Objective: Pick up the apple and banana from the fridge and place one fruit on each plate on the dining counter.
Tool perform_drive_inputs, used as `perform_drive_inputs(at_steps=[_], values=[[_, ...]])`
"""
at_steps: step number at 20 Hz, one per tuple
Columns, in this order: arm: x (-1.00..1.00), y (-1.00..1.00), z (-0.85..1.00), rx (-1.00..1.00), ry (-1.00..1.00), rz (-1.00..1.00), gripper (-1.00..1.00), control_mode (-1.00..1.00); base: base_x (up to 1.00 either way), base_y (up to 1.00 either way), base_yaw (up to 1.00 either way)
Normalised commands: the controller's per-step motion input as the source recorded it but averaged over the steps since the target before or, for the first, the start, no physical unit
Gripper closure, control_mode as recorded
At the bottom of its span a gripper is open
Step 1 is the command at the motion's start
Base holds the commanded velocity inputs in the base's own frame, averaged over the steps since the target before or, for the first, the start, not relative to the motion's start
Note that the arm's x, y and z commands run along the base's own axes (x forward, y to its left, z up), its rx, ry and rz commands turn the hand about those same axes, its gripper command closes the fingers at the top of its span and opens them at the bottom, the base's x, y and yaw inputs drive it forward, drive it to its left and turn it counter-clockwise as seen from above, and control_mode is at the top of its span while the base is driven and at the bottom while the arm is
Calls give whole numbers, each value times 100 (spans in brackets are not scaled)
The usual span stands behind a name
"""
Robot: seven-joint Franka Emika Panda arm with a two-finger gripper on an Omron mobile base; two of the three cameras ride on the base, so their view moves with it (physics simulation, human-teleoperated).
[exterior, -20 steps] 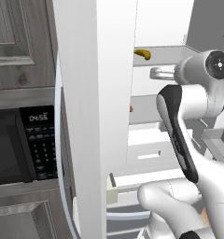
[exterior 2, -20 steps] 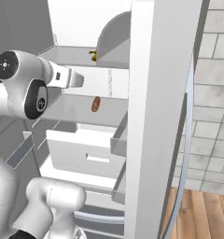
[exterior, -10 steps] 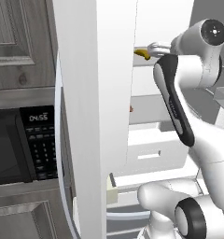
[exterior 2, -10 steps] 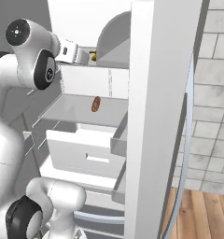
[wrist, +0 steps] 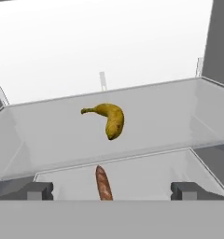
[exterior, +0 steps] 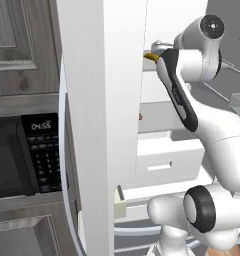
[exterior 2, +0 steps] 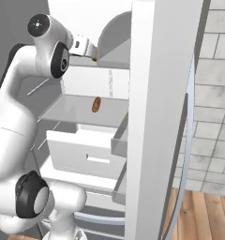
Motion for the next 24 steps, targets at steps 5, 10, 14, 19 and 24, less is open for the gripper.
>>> perform_drive_inputs(at_steps=[5, 10, 14, 19, 24], values=[[44, -17, -15, 0, 10, 3, -100, -100, 0, 0, 0], [42, -5, -16, 0, 3, 1, -100, -100, 0, 0, 0], [43, 0, -19, 0, 1, 4, -100, -100, 0, 0, 0], [35, 0, -23, 0, 5, 4, -100, -100, 0, 0, 0], [28, 0, -8, 0, 3, 3, -100, -100, 0, 0, 0]])
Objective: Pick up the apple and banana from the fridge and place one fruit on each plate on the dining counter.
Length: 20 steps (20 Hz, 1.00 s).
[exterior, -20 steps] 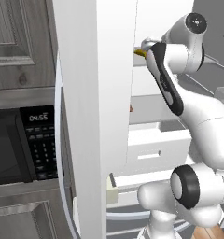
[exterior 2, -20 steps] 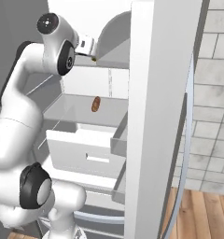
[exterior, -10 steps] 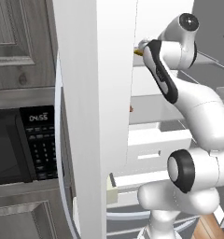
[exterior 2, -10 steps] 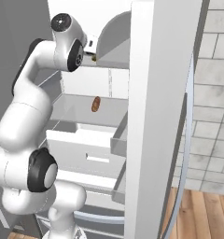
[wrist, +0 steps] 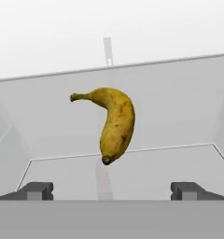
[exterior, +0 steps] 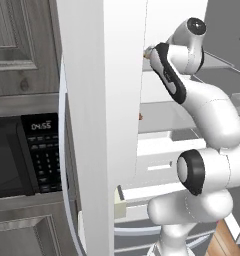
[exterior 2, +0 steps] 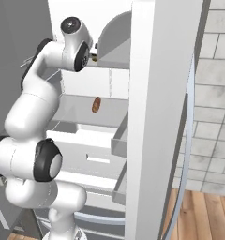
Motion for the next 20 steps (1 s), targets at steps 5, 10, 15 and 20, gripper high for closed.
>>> perform_drive_inputs(at_steps=[5, 10, 15, 20], values=[[42, 0, -1, 0, 4, 2, -100, -100, 0, 0, 0], [64, 0, -7, -1, 14, 0, -100, -100, 0, 0, 0], [62, 0, 0, 0, 10, 0, -100, -100, 0, 0, 0], [26, 0, -4, -1, 10, 0, 100, -100, 0, 0, 0]])
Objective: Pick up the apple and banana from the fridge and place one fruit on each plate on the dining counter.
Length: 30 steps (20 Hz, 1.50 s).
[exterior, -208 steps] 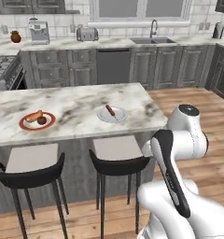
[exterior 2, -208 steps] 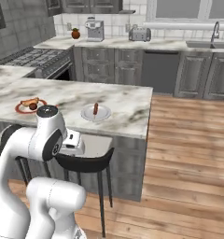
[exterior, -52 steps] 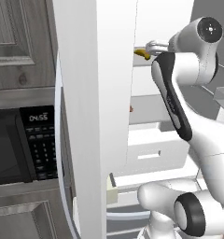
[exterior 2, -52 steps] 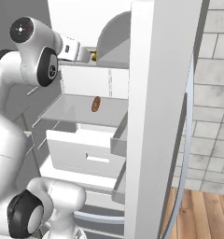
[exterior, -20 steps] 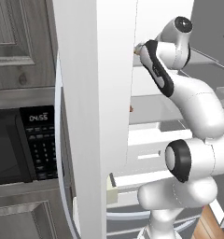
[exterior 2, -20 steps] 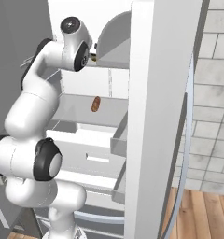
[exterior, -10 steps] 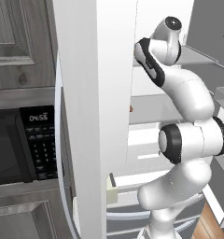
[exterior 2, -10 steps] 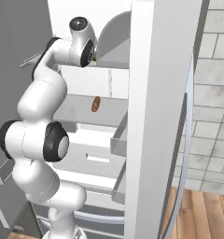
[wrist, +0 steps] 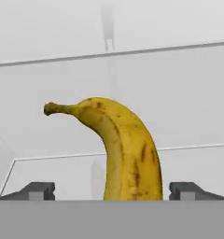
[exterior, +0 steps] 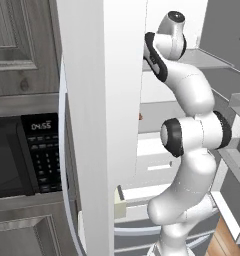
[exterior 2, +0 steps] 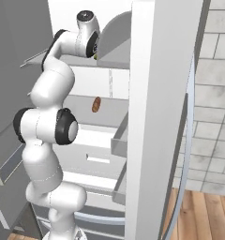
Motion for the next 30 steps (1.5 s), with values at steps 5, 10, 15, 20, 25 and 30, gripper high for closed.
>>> perform_drive_inputs(at_steps=[5, 10, 15, 20, 25, 30], values=[[-44, -8, -70, -5, 13, 0, 100, -100, 0, 0, 0], [-59, -11, -100, -4, -1, 0, 100, -100, 0, 0, 0], [-57, 0, -49, -2, -18, 0, 100, -100, 0, 0, 0], [-99, 0, 75, 22, -11, 0, 100, -100, 0, 0, 0], [-100, 2, 27, 9, 16, 0, 100, -100, 0, 0, 0], [-100, 11, -46, -2, 17, 0, 100, -100, 0, 0, 0]])
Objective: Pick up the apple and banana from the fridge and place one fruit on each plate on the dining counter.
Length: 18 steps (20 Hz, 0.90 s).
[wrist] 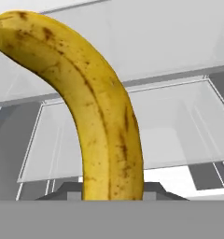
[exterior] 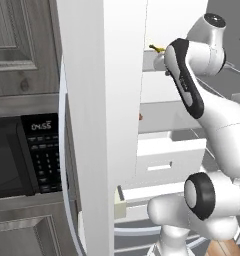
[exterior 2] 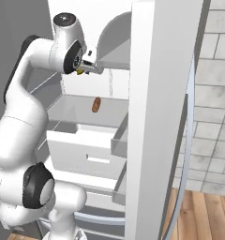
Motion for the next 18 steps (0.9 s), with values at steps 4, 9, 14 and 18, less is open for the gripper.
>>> perform_drive_inputs(at_steps=[4, 9, 14, 18], values=[[-100, 11, -74, -2, -3, -9, 100, -100, 0, 0, 0], [-100, 17, -94, -2, -7, -20, 100, -100, 0, 0, 0], [-100, 12, -71, 1, -20, -21, 100, -100, 0, 0, 0], [-100, 0, -18, 5, -16, 1, 100, -100, 0, 0, 0]])
